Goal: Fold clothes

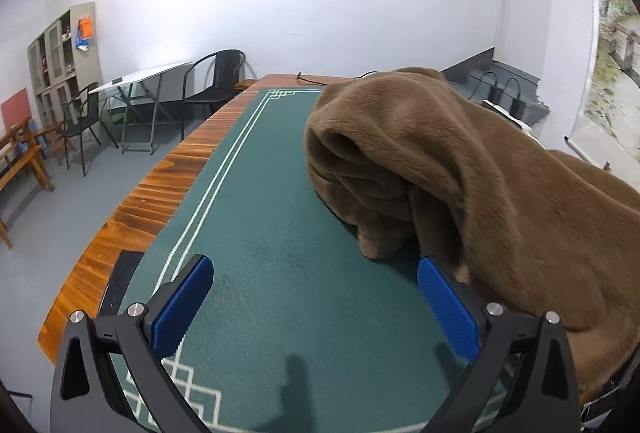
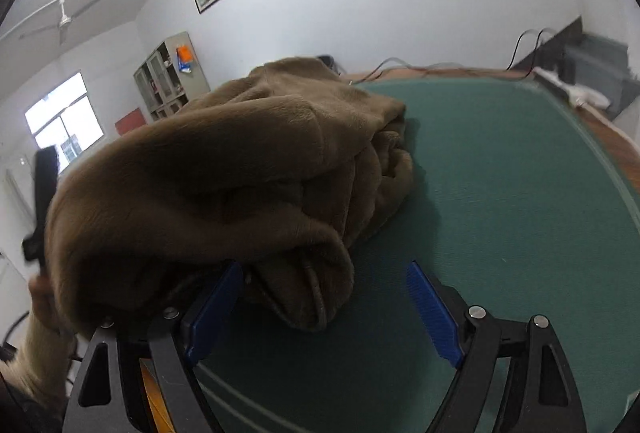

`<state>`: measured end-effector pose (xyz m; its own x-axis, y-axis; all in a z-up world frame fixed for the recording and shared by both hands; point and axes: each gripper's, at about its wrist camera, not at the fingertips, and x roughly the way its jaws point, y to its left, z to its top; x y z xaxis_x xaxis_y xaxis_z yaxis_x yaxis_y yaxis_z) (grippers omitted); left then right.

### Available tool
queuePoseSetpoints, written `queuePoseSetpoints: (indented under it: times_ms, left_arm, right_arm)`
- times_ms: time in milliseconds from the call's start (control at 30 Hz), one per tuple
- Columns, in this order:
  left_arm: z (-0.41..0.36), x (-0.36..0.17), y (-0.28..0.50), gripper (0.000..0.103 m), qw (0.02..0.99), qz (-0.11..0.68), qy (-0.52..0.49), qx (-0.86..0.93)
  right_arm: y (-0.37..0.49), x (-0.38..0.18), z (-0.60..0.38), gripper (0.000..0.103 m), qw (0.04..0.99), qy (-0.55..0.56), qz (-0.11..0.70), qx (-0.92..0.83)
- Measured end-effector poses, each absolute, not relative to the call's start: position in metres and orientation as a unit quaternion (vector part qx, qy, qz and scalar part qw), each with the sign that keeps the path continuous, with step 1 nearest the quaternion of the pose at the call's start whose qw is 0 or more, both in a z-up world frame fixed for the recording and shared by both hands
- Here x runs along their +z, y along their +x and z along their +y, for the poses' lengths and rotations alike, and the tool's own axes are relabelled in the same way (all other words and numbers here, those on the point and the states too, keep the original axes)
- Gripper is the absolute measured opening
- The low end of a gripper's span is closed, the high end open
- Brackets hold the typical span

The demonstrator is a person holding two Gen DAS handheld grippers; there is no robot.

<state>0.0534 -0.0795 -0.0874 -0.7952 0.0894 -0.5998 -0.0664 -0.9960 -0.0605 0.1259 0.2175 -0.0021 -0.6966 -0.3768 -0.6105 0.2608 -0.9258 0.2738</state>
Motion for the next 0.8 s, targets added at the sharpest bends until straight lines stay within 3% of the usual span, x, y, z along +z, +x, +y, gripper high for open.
queuePoseSetpoints:
  times_ms: [267, 333, 433, 600, 800]
  left_arm:
    - [-0.058, -0.081, 0.069, 0.103, 0.083, -0.008, -0.307, 0.948]
    - [-0.053, -0.079, 0.073, 0.103, 0.094, -0.006, -0.305, 0.948]
    - [-0.045, -0.077, 0.078, 0.103, 0.11, -0.002, -0.301, 0.947]
    - [-0.037, -0.08, 0.082, 0.103, 0.121, 0.001, -0.3, 0.946]
    - [-0.045, -0.081, 0.082, 0.103, 0.121, -0.014, -0.304, 0.945]
  right_arm:
    - [0.066, -0.02, 0.182, 0.085, 0.23, 0.373, -0.119, -0.891]
    - [0.068, -0.017, 0.177, 0.056, 0.231, 0.351, -0.116, -0.9]
    - [0.075, -0.006, 0.178, 0.033, 0.215, 0.316, -0.112, -0.917]
    - [0.092, 0.022, 0.195, 0.016, 0.164, 0.245, -0.101, -0.95]
    - [0.127, 0.064, 0.208, 0.016, 0.108, 0.134, -0.078, -0.982]
